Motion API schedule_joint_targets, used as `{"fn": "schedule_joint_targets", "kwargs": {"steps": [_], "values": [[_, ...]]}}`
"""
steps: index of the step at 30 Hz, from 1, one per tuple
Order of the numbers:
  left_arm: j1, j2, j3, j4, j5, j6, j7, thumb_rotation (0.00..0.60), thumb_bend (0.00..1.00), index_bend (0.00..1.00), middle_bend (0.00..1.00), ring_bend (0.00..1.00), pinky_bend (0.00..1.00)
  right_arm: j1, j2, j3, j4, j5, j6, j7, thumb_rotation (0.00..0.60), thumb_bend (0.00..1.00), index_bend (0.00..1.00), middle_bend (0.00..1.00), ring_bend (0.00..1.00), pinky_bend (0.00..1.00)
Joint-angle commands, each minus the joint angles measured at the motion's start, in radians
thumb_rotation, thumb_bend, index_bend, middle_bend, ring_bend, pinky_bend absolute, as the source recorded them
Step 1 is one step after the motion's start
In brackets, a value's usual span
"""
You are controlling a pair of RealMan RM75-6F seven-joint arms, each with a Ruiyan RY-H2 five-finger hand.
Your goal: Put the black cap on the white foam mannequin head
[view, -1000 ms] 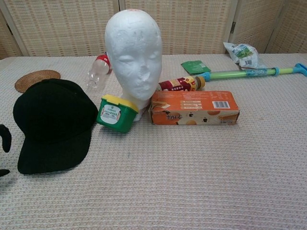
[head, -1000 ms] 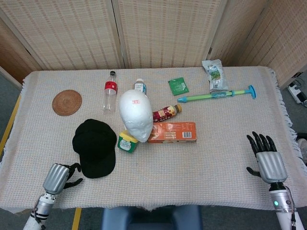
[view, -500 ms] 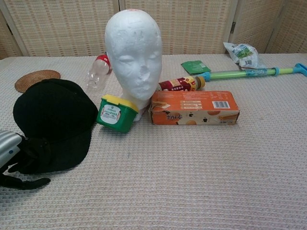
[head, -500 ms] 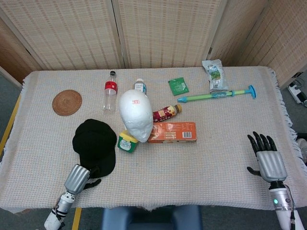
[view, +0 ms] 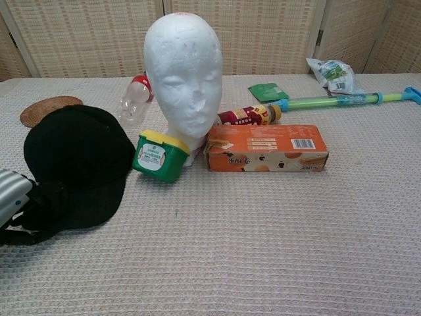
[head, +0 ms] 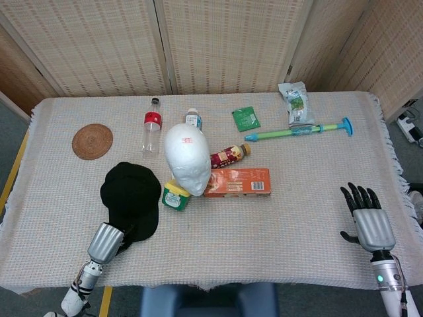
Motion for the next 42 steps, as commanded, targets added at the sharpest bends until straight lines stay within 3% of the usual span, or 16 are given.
{"fn": "schedule_joint_targets", "kwargs": {"steps": [1,10,16,25,33,42], "values": [[-0.002,-0.005,-0.007,0.016,-0.014,0.018,-0.001,0.600,0.50,0.65,1.00,1.00,1.00,0.001,0.004,-0.003,-0.005,0.000,-0.004,0.001,0.600,0.02,0.00,0.00,0.00,0.00],[-0.058,0.025,-0.076,0.032,-0.080,0.111,-0.019,0.600,0.58,0.66,1.00,1.00,1.00,0.004,0.023,-0.013,-0.024,-0.001,-0.019,0.004,0.600,0.02,0.00,0.00,0.00,0.00],[-0.151,0.086,-0.181,0.027,-0.167,0.172,-0.033,0.600,0.61,0.67,1.00,1.00,1.00,0.006,0.030,-0.019,-0.033,-0.004,-0.024,0.008,0.600,0.02,0.00,0.00,0.00,0.00],[-0.324,0.197,-0.326,0.012,-0.295,0.118,-0.002,0.600,0.62,0.67,1.00,1.00,1.00,0.008,0.031,-0.026,-0.041,-0.006,-0.029,0.000,0.600,0.02,0.00,0.00,0.00,0.00],[-0.485,0.244,-0.368,-0.062,-0.311,0.123,0.075,0.600,0.62,0.67,1.00,1.00,1.00,0.014,0.028,-0.027,-0.042,0.011,-0.046,-0.016,0.600,0.02,0.00,0.00,0.00,0.00],[-0.603,0.239,-0.347,-0.192,-0.263,0.126,0.219,0.600,0.63,0.67,1.00,1.00,1.00,0.012,0.044,-0.016,-0.053,0.020,-0.038,0.019,0.600,0.02,0.00,0.00,0.00,0.00]]}}
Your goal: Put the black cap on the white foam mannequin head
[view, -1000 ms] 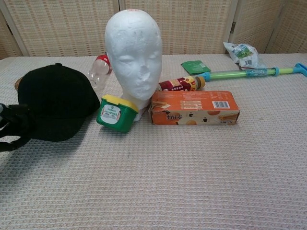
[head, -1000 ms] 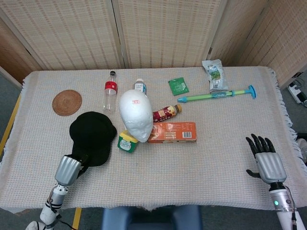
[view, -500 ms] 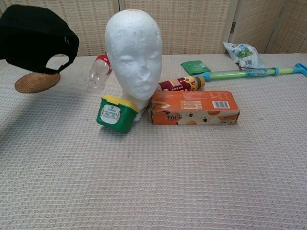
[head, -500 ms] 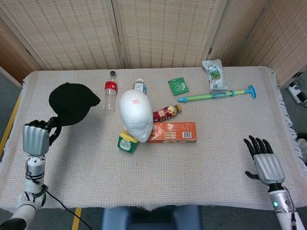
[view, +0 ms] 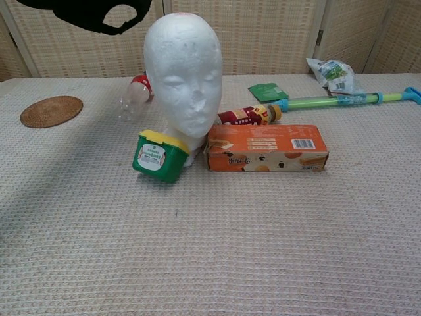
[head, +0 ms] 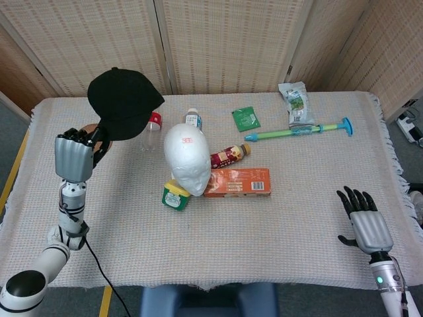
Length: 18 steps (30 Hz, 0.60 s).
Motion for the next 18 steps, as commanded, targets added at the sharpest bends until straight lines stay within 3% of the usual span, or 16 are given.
{"fn": "schedule_joint_targets", "kwargs": {"steps": [1,10,18], "values": [[-0.048,-0.002,0.007,-0.062,0.025,0.007,0.050,0.600,0.63,0.67,1.00,1.00,1.00,-0.001,0.010,0.006,-0.003,0.005,0.003,0.018,0.600,0.02,0.00,0.00,0.00,0.00],[-0.073,-0.003,0.043,-0.201,0.084,0.040,0.171,0.600,0.63,0.68,1.00,1.00,1.00,-0.001,0.034,0.011,-0.007,0.004,0.002,0.065,0.600,0.02,0.00,0.00,0.00,0.00],[-0.008,-0.018,0.144,-0.308,0.168,0.061,0.268,0.600,0.63,0.69,1.00,1.00,1.00,-0.009,0.046,0.004,-0.018,-0.021,0.023,0.080,0.600,0.03,0.00,0.00,0.00,0.00]]}}
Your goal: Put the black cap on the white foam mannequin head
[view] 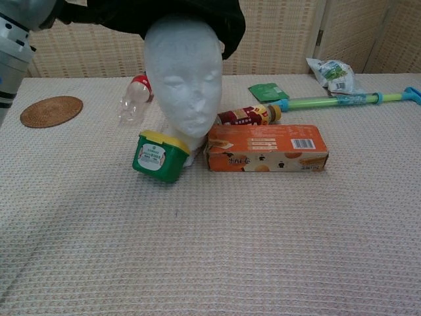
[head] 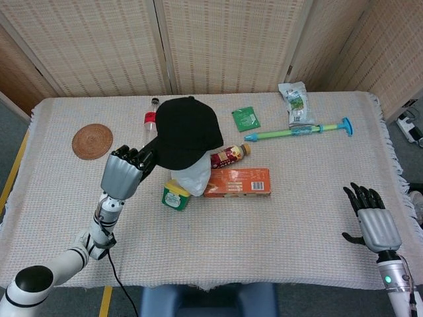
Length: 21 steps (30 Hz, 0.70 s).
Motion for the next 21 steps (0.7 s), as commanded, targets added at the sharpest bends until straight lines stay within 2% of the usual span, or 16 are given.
{"fn": "schedule_joint_targets", "kwargs": {"steps": [1,6,7,9,11,12,14,15,16,17,18,20,21], "values": [[0.040,-0.011,0.042,-0.039,0.034,0.011,0.032,0.600,0.63,0.69,1.00,1.00,1.00,-0.003,0.002,-0.002,-0.003,-0.006,0.007,0.002,0.600,0.03,0.00,0.00,0.00,0.00],[0.092,-0.016,0.087,-0.067,0.066,0.019,0.049,0.600,0.62,0.69,1.00,1.00,1.00,-0.004,0.000,-0.003,-0.002,-0.006,0.009,-0.003,0.600,0.03,0.00,0.00,0.00,0.00],[0.100,-0.015,0.092,-0.072,0.068,0.017,0.053,0.600,0.57,0.64,1.00,1.00,1.00,-0.003,0.000,-0.003,-0.001,-0.004,0.007,-0.006,0.600,0.03,0.00,0.00,0.00,0.00],[0.118,-0.010,0.099,-0.086,0.075,0.021,0.071,0.600,0.44,0.46,1.00,0.99,1.00,-0.002,-0.002,-0.004,-0.001,0.000,0.001,-0.014,0.600,0.03,0.00,0.00,0.00,0.00],[0.142,0.003,0.104,-0.125,0.072,0.018,0.084,0.600,0.26,0.21,0.99,0.95,1.00,-0.001,-0.005,-0.004,-0.002,0.001,0.001,-0.022,0.600,0.03,0.00,0.00,0.00,0.00],[0.157,0.016,0.109,-0.155,0.066,0.007,0.091,0.600,0.22,0.16,0.97,0.94,1.00,-0.001,-0.006,-0.004,-0.002,0.002,0.001,-0.024,0.600,0.03,0.00,0.00,0.00,0.00],[0.211,0.073,0.128,-0.270,0.027,-0.042,0.108,0.600,0.14,0.05,0.80,0.84,1.00,-0.002,-0.007,-0.003,-0.002,0.002,0.004,-0.027,0.600,0.03,0.00,0.00,0.00,0.00],[0.239,0.108,0.136,-0.332,0.002,-0.064,0.120,0.600,0.13,0.03,0.70,0.77,1.00,-0.002,-0.007,-0.002,-0.002,0.003,0.006,-0.026,0.600,0.03,0.00,0.00,0.00,0.00],[0.269,0.148,0.147,-0.397,-0.021,-0.082,0.127,0.600,0.12,0.02,0.63,0.71,0.99,-0.003,-0.006,-0.001,-0.002,0.005,0.007,-0.024,0.600,0.03,0.00,0.00,0.00,0.00],[0.311,0.206,0.163,-0.483,-0.060,-0.109,0.130,0.600,0.11,0.01,0.53,0.62,0.94,-0.003,-0.006,0.002,0.000,0.010,0.006,-0.021,0.600,0.03,0.00,0.00,0.00,0.00],[0.340,0.250,0.175,-0.542,-0.091,-0.131,0.132,0.600,0.11,0.01,0.48,0.56,0.88,-0.003,-0.005,0.004,0.001,0.014,0.006,-0.020,0.600,0.03,0.00,0.00,0.00,0.00],[0.406,0.361,0.208,-0.673,-0.166,-0.183,0.112,0.600,0.11,0.01,0.35,0.39,0.63,-0.002,-0.006,0.007,0.002,0.019,0.006,-0.021,0.600,0.03,0.00,0.00,0.00,0.00],[0.431,0.407,0.220,-0.717,-0.195,-0.202,0.099,0.600,0.11,0.01,0.33,0.35,0.56,-0.002,-0.008,0.007,0.003,0.019,0.006,-0.023,0.600,0.03,0.00,0.00,0.00,0.00]]}}
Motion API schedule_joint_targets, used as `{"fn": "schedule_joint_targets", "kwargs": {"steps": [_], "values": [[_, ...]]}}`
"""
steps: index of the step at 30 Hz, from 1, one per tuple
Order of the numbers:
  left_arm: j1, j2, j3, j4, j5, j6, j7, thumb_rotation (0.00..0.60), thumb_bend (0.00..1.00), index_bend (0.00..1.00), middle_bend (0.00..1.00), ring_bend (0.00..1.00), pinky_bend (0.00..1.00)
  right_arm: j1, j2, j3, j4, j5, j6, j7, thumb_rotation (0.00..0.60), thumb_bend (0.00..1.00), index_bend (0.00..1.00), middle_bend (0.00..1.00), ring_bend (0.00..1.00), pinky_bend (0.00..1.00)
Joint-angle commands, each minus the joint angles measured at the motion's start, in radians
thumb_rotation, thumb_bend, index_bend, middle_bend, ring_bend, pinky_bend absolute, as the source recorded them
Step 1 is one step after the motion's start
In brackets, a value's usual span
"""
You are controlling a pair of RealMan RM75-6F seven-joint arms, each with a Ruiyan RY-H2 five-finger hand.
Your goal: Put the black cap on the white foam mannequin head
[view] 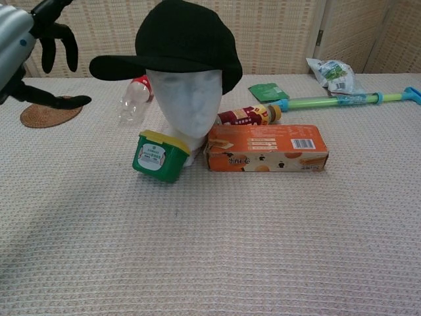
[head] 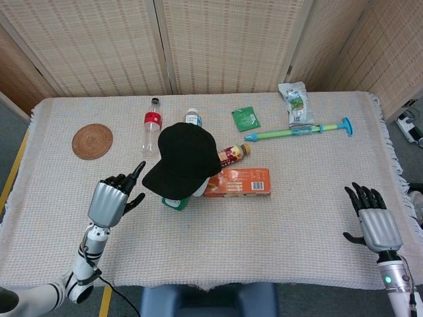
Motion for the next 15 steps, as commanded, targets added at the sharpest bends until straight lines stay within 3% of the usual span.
{"fn": "schedule_joint_targets", "kwargs": {"steps": [1,4,6,11,15], "values": [[0.197,0.307,0.090,-0.347,-0.202,-0.153,-0.036,0.600,0.11,0.02,0.28,0.29,0.46,0.001,-0.004,0.000,0.003,0.000,0.000,-0.008,0.600,0.03,0.00,0.00,0.00,0.00],[0.257,0.417,0.117,-0.394,-0.248,-0.195,-0.142,0.600,0.11,0.11,0.22,0.19,0.30,0.004,-0.019,0.001,0.016,-0.003,0.003,-0.020,0.600,0.03,0.00,0.00,0.00,0.00],[0.292,0.452,0.122,-0.383,-0.264,-0.202,-0.216,0.600,0.11,0.15,0.21,0.15,0.26,0.005,-0.035,0.004,0.031,-0.006,0.009,-0.025,0.600,0.03,0.00,0.00,0.00,0.00],[0.369,0.438,0.085,-0.247,-0.323,-0.196,-0.280,0.600,0.11,0.18,0.19,0.13,0.23,-0.001,-0.070,0.012,0.063,-0.025,0.050,-0.014,0.600,0.03,0.00,0.00,0.00,0.00],[0.384,0.453,0.054,-0.241,-0.313,-0.197,-0.306,0.600,0.11,0.19,0.16,0.10,0.23,-0.011,-0.073,0.013,0.065,-0.035,0.073,-0.002,0.600,0.03,0.00,0.00,0.00,0.00]]}}
